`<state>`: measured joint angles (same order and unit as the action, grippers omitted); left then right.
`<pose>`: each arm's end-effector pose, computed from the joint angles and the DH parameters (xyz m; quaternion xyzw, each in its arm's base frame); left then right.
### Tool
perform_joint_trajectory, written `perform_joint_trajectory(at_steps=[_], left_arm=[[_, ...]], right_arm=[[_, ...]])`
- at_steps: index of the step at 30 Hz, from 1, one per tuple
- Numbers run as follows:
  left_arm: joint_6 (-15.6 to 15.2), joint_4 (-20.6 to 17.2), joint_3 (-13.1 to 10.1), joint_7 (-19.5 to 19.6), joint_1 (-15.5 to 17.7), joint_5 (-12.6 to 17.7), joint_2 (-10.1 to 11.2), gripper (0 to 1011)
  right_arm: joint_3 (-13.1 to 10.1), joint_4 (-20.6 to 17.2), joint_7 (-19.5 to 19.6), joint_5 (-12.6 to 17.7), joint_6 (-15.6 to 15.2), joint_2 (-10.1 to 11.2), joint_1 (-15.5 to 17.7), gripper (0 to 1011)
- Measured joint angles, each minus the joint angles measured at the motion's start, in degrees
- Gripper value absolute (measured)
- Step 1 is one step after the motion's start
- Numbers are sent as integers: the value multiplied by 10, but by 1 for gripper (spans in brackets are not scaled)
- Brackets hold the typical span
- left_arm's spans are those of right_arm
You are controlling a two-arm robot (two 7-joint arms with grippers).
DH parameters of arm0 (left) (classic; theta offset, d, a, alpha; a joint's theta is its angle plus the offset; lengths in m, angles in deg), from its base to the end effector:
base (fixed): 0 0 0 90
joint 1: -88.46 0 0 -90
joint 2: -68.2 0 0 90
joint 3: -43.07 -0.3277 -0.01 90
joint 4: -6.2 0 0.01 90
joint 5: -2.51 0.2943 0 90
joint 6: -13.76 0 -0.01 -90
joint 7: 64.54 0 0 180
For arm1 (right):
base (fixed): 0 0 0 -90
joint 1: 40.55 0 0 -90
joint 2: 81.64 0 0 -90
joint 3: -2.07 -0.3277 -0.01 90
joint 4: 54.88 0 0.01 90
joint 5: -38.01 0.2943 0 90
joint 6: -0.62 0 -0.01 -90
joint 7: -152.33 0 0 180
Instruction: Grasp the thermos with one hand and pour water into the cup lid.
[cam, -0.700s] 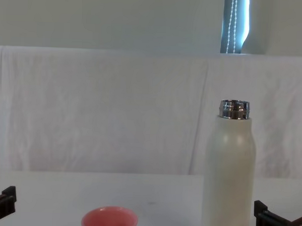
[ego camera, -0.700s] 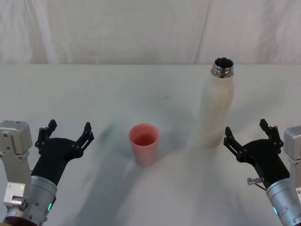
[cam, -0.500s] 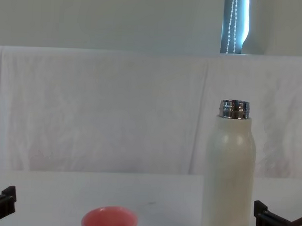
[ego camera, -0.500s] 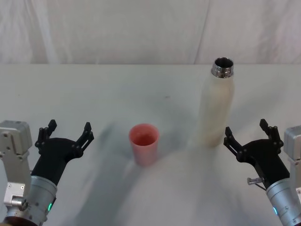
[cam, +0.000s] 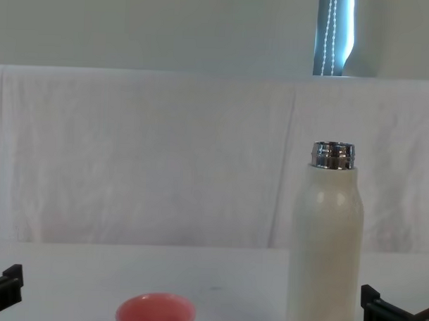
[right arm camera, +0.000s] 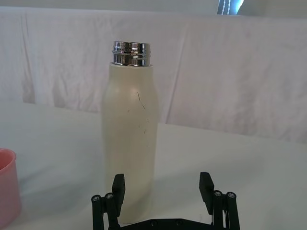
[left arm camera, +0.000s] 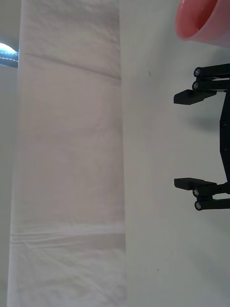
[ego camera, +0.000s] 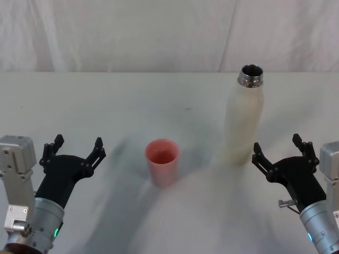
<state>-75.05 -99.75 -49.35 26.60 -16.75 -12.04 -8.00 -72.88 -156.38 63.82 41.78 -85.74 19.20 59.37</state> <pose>0.2289 0.0480 -0.3205 -0.0175 0.0065 0.6616 0.7496 0.2456 0.0271 -0.3337 -0.0014 -0.0414 -0.6056 0.7947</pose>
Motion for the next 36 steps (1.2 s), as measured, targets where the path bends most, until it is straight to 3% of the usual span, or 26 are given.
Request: perform_joint_trajectory(at_steps=[36], left_arm=[[0,0,0,0,0,0,0,1001]], right_arm=[[-3,0,-4,-3,1,-4,0,1000]])
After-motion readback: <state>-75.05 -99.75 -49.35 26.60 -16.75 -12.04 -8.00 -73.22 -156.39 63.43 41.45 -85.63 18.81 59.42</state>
